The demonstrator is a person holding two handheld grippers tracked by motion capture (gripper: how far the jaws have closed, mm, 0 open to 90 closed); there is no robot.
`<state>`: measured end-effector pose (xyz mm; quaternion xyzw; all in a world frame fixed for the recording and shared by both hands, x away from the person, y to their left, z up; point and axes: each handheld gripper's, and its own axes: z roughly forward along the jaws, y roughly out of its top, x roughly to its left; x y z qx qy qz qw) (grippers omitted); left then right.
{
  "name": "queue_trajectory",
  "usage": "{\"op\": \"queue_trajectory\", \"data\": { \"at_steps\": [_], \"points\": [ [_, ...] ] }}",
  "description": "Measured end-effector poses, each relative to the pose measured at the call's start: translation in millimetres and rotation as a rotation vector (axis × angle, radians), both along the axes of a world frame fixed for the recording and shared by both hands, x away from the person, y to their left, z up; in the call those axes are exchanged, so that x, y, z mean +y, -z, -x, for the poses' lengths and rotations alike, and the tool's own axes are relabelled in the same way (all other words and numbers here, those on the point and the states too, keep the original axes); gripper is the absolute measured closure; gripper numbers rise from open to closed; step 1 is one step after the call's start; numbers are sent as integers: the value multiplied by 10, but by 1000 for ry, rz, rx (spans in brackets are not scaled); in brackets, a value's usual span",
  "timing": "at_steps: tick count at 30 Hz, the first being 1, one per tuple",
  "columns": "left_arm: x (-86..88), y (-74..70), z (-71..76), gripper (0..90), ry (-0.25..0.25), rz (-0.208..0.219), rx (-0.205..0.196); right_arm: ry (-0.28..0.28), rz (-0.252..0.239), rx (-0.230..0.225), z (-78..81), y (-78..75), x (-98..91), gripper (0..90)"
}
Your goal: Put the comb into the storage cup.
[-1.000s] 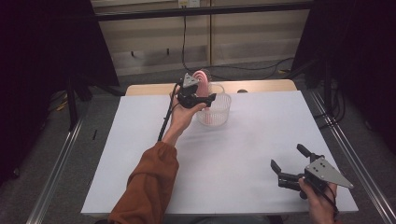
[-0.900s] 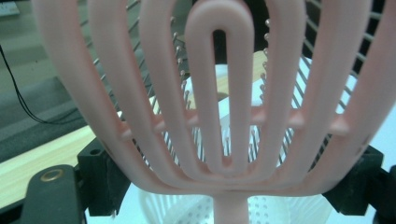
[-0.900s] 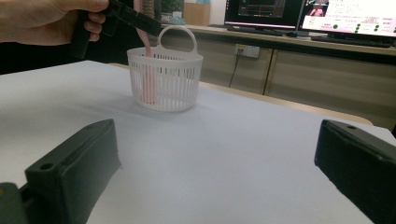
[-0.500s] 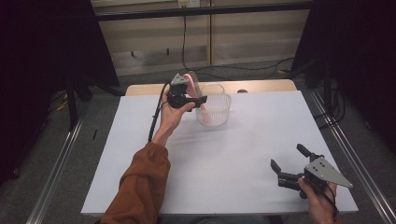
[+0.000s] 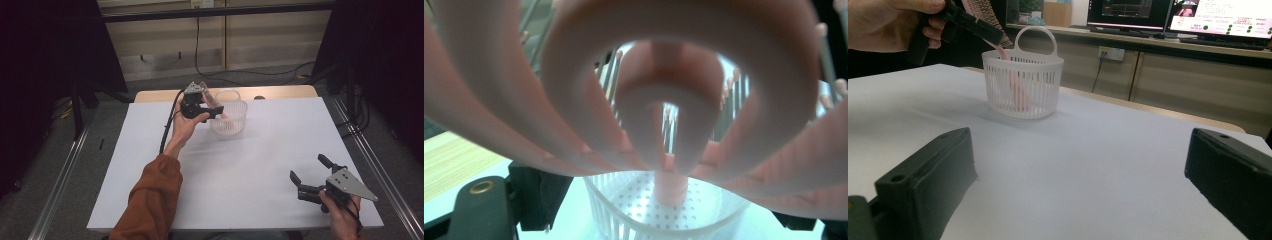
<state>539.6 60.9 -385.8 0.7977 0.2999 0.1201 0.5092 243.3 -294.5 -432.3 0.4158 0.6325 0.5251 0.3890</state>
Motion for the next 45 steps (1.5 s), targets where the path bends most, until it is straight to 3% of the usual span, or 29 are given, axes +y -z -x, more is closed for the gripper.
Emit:
{"op": "queue_trajectory", "data": {
  "at_steps": [7,11,15,19,23,27,31,37,45],
  "points": [
    [-44,2,-5,182,-6,11,-16,-3,-1,-1,-2,1,3,0],
    [-50,-1,3,180,0,-8,-34,-3,0,0,-2,1,3,0],
    [-3,-12,10,174,-7,-16,-16,-2,-1,2,-2,2,-1,0],
    [49,-42,15,154,-32,-28,-19,-6,0,3,-4,3,0,0],
    [116,-52,14,106,-62,-5,-17,-4,1,4,-6,4,6,0],
    [131,-40,9,107,-62,1,-17,-4,1,5,-11,7,4,0],
    [117,-28,1,52,-64,5,-29,-4,0,4,-9,6,5,0],
    [95,-29,6,72,-58,10,-44,-4,2,5,-7,5,3,0],
    [216,-44,27,89,-45,-21,-44,-4,1,8,-11,9,0,0]
  ]
}}
